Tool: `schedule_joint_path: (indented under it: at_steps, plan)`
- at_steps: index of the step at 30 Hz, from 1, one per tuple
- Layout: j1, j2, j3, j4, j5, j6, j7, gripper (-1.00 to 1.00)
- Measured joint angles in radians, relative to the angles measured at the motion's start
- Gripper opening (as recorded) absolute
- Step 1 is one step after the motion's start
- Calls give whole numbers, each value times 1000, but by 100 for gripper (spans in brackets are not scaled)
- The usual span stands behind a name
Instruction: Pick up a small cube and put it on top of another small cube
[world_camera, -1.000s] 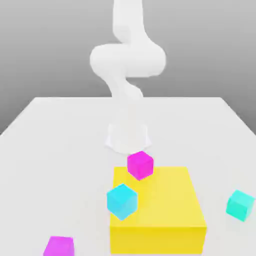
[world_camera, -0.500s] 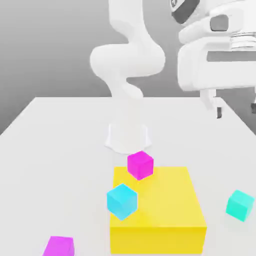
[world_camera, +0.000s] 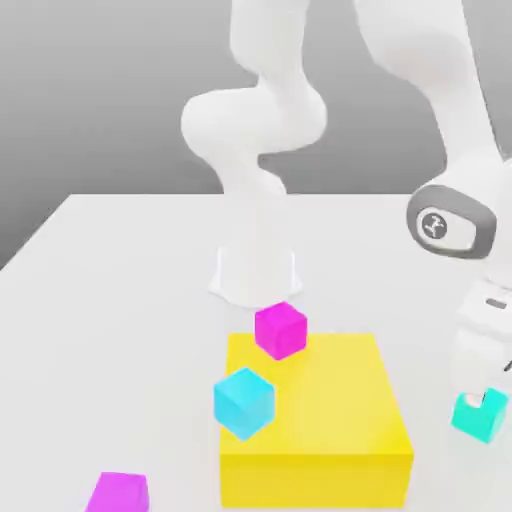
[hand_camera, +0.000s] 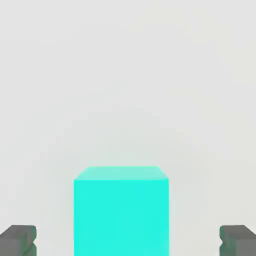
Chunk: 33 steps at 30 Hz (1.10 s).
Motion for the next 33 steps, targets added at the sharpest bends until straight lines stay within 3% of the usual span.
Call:
schedule_joint_path:
  at_steps: [1,8,15,24,33]
  plan:
    - [14,26,-17,6,-14,20,11,-100]
    - [15,27,-17,6,-16,22,12,-100]
    - [-68,-205,56,-61,126,-138,-99,-100]
    - [-198,-538,-12,-219,236,-302,-207,-100]
    - [-282,-863,-130,-378,279,-468,-268,-100]
